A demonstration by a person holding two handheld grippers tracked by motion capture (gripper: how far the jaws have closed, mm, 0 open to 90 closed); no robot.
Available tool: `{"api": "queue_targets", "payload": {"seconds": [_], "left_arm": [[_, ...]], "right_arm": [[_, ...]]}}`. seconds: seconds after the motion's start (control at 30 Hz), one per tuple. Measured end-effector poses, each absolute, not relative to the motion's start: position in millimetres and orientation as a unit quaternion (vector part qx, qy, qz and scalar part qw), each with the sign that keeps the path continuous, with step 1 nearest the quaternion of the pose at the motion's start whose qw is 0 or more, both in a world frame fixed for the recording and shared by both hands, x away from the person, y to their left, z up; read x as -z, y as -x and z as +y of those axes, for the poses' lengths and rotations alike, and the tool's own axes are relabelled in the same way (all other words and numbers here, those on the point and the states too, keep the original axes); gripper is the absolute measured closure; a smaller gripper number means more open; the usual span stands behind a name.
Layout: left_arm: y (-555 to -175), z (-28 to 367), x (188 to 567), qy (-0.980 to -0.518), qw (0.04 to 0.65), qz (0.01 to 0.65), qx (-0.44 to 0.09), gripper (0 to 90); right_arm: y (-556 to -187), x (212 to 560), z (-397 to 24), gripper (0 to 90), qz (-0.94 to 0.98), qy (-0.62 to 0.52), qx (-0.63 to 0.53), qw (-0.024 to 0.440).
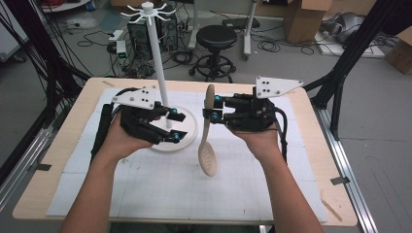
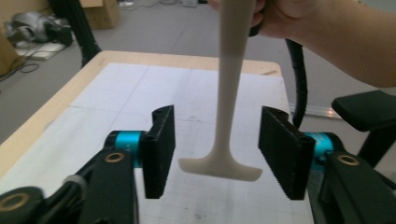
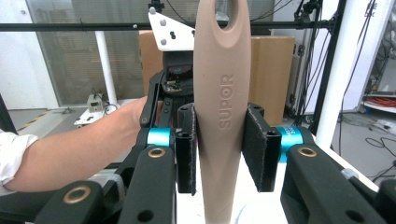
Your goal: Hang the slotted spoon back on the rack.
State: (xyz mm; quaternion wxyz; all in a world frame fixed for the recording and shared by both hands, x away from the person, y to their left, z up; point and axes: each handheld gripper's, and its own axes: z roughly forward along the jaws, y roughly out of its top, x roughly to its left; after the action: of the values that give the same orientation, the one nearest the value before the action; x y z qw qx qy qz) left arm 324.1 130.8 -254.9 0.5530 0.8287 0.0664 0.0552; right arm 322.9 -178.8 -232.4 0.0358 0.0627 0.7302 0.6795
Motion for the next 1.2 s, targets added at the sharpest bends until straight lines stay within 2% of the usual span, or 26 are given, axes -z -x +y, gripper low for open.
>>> {"api": "queue_targets", "payload": {"seconds": [0.17, 0.3, 0.37, 0.63, 0.97, 1.2], "left_arm": [[-320.6, 147.1, 262.3, -0.817, 0.566, 0.081, -0.073, 36.3], [-319.3, 160.8, 275.0, -0.807, 0.577, 0.100, -0.075, 35.7], [-318.5, 166.7, 281.1, -0.803, 0.579, 0.112, -0.080, 29.5], [-308.3, 194.4, 295.7, -0.778, 0.598, 0.151, -0.117, 19.4], [-305.7, 214.0, 315.6, -0.778, 0.583, 0.186, -0.144, 6.6], [-304.2, 222.5, 320.7, -0.776, 0.580, 0.196, -0.150, 5.7]], "right_arm": [[-323.1, 231.5, -182.9, 68.6, 0.728, -0.068, -0.681, 0.040], [-323.9, 230.0, -186.6, 68.6, 0.729, -0.072, -0.680, 0.047], [-324.5, 228.7, -188.5, 68.6, 0.727, -0.076, -0.680, 0.049], [-328.0, 226.1, -191.9, 68.6, 0.729, -0.082, -0.677, 0.053], [-331.1, 225.9, -194.8, 68.6, 0.730, -0.089, -0.675, 0.059], [-333.7, 224.0, -195.8, 68.6, 0.731, -0.094, -0.673, 0.060]]}}
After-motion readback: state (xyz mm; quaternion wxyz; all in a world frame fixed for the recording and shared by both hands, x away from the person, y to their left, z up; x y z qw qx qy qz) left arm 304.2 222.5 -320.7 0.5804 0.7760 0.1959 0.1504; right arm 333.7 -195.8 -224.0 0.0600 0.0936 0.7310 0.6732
